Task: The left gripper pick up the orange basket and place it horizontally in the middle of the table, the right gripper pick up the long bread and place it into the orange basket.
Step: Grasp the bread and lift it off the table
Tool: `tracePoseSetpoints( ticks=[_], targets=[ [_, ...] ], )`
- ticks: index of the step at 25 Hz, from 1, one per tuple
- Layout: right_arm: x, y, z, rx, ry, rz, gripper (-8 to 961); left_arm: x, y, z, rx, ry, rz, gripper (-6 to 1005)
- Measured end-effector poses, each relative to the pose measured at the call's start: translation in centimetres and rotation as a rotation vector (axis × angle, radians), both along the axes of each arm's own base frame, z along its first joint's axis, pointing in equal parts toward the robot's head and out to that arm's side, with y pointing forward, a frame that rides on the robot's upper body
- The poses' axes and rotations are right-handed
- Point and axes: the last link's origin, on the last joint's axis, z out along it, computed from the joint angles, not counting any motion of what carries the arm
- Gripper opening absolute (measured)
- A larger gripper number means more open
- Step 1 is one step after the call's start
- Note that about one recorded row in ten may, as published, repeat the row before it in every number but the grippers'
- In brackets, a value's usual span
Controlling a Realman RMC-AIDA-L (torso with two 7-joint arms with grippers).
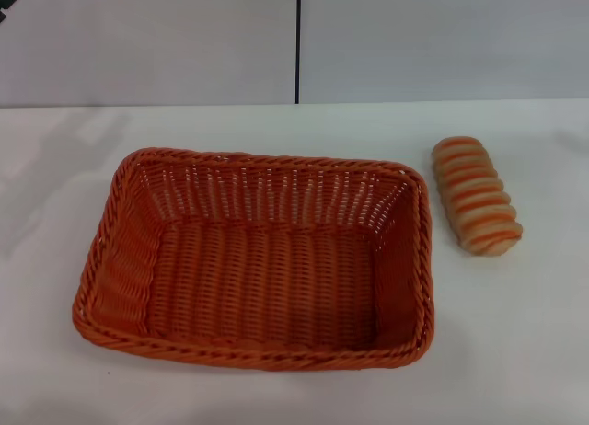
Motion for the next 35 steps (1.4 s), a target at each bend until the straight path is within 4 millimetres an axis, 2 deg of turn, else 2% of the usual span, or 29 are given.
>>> tracePoseSetpoints(
  ticks=[1,3,4,7,9,10,12,19,24,35],
  targets=[
    [-0.8,0.5,-0.2,-0.052,-0.037,0.009,819,-0.1,0.0,-1.0,0.044,0.0,-0.017,588],
    [-1.8,1.6,-1.0,-0.151,-0.119,0.009,819,-0.1,-0.1,-1.3,0.062,0.006,-0.022,589],
    [-2.7,2.7,-2.1,-0.239,-0.221,-0.001,819,-0.1,-0.1,-1.4,0.069,0.008,-0.023,590],
    [-3.4,3.6,-3.2,-0.302,-0.303,-0.008,819,-0.1,-0.2,-1.9,0.071,0.001,-0.027,591],
    [-4.3,4.5,-4.9,-0.359,-0.396,-0.012,819,-0.1,-0.2,-2.0,0.069,-0.003,-0.027,666],
    [-4.3,4.5,-4.9,-0.359,-0.396,-0.012,818,-0.1,-0.3,-2.1,0.067,-0.008,-0.027,703],
    [-4.7,4.9,-6.2,-0.389,-0.454,-0.019,818,-0.2,-0.5,-2.4,0.06,-0.021,-0.027,778],
    [-5.6,5.3,-10.4,-0.479,-0.543,0.004,818,-0.4,-1.1,-2.6,0.052,-0.032,-0.029,803],
    [-5.5,5.3,-12.7,-0.526,-0.579,0.004,818,-0.5,-1.4,-2.5,0.05,-0.039,-0.027,814],
    [-5.9,5.4,-14.7,-0.562,-0.609,0.016,806,-0.4,-1.6,-2.6,0.047,-0.044,-0.037,814]
  ],
)
